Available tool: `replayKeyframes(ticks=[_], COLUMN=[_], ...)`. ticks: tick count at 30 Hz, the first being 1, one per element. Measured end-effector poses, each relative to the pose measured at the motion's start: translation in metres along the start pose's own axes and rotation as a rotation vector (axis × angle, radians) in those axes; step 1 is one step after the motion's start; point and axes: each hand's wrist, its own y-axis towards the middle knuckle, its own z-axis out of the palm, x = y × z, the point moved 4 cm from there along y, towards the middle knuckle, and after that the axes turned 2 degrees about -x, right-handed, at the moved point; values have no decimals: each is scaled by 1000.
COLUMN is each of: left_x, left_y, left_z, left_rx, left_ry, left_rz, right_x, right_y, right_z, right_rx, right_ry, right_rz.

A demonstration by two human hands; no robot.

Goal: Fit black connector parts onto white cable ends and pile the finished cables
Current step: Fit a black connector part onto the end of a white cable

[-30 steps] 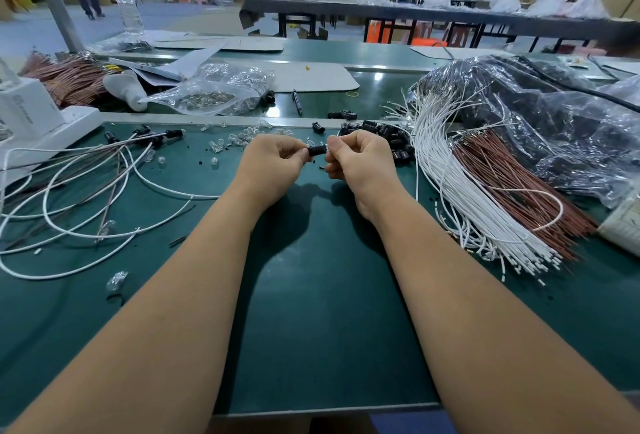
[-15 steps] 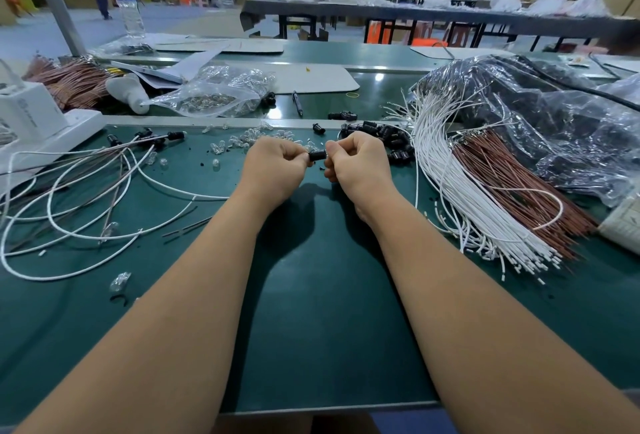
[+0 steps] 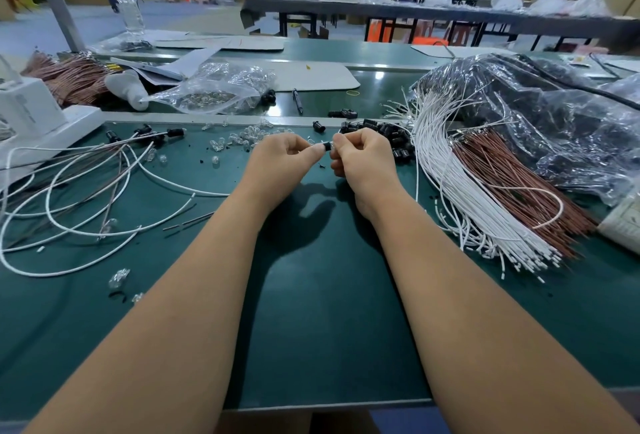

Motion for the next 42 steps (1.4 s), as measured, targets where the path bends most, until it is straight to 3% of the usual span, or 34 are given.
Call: replayKeyframes(ticks=[5,29,37,42], left_x=[-1,-9,-10,-11], left_y=[-1,-4,-3,-4], left_z=[0,2,1,-1], left_rx=[37,52,-20,-36], left_ry=[-16,-115,-169,-167], left_rz=[76,110,96,116], right_x=[2,7,7,8], right_y=[-1,-2,-2,-2], right_z=[-1,4,4,8], right_rx=[24,229,253,263], right_ry=[16,82,459,402], right_rz=[-13,-14,125,127])
